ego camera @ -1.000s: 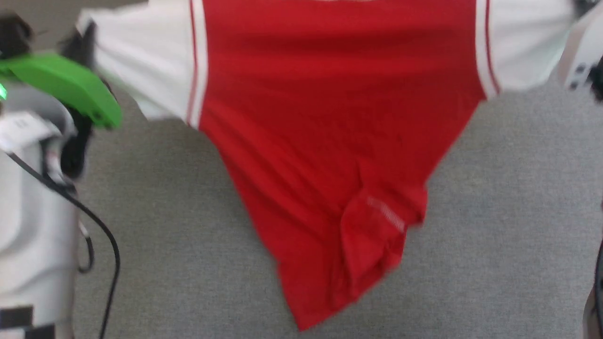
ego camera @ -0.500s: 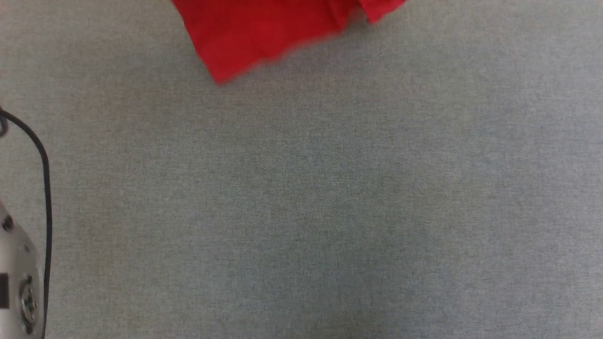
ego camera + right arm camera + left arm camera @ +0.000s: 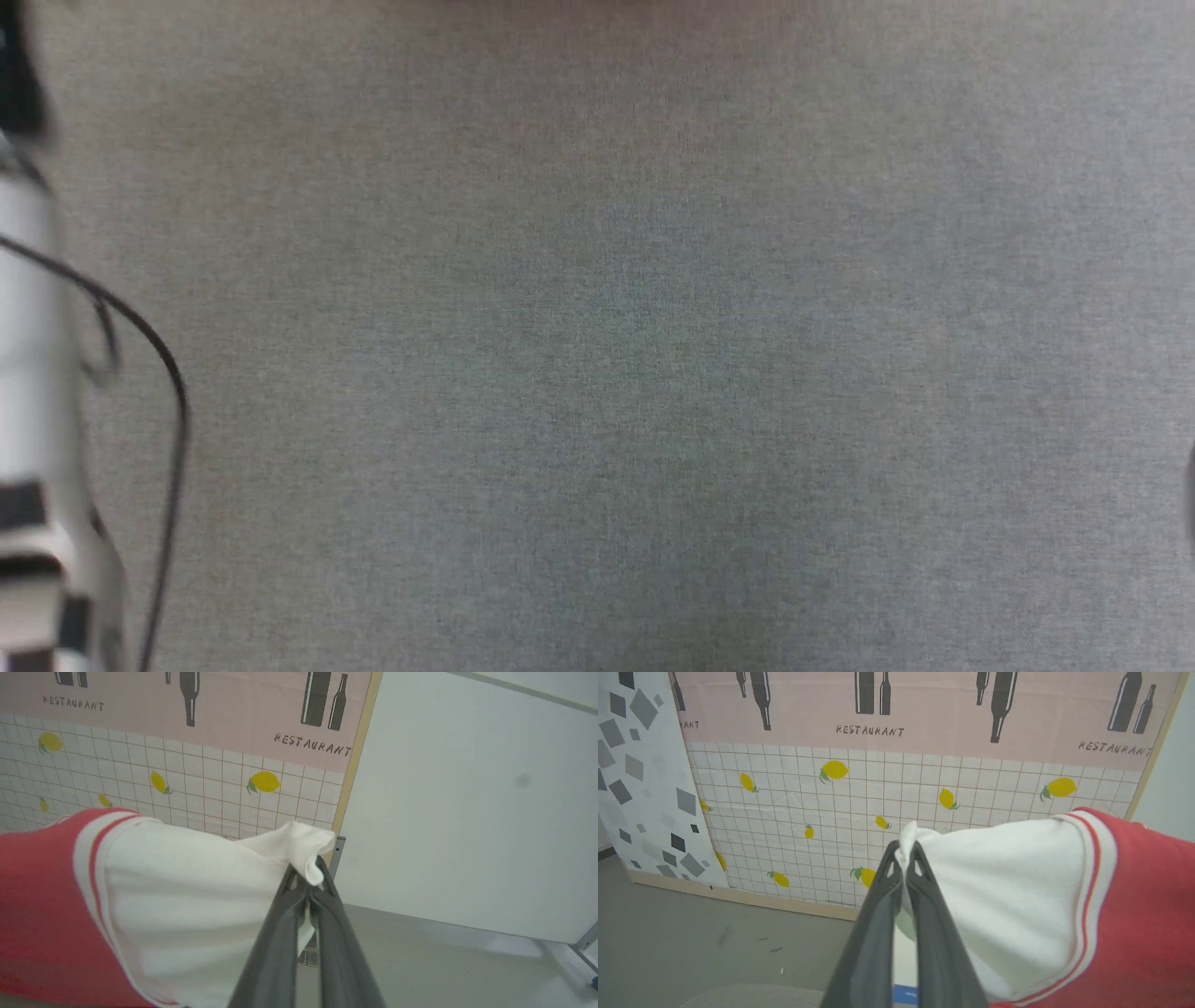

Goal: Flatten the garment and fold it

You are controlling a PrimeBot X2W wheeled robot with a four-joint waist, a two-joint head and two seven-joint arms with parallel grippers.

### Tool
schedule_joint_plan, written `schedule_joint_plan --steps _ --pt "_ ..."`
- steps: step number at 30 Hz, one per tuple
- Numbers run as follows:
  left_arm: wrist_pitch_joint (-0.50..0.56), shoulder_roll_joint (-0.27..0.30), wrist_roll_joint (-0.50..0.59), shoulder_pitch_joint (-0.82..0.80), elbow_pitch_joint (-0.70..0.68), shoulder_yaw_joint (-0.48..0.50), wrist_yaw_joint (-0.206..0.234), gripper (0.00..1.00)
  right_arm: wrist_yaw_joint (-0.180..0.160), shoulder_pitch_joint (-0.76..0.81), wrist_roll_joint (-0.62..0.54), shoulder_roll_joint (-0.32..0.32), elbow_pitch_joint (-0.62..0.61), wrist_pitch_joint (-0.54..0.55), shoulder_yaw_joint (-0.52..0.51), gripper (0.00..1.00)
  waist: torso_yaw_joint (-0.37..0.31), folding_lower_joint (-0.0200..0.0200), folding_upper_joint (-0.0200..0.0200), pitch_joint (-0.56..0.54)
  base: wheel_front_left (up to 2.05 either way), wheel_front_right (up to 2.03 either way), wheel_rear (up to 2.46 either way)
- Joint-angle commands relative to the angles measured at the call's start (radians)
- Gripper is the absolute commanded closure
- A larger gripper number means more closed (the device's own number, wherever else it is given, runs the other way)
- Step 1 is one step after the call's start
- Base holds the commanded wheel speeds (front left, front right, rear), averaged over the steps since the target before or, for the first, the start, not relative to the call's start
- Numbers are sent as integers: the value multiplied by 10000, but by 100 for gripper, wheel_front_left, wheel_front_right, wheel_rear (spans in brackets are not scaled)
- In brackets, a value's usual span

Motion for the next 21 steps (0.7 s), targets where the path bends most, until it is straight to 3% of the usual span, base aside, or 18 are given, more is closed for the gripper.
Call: schedule_joint_plan --steps 1,6,11,16,21 --pt "77 -87 -151 629 176 -63 -172 100 -19 725 280 -72 118 -53 82 100 29 -1 0 -325 0 0 0" --pt "522 -374 -699 2806 406 -198 -582 100 -19 3086 1401 -182 28 213 296 100 0 -1 0 -1094 0 0 0" --pt "1270 -685 -1165 5388 -288 -502 -788 100 -19 5781 2417 -263 -1021 1014 392 100 -70 -1 0 -1905 0 0 0" --pt "2000 -1157 -1983 7536 -1294 -418 -693 100 -19 8172 2855 -54 -2662 1817 -144 100 -91 -1 0 -2512 0 0 0" --pt "2645 -1418 -2540 9266 -2258 -267 -302 100 -19 10338 2793 842 -4301 2634 -1194 100 -80 -1 0 -2977 0 0 0"
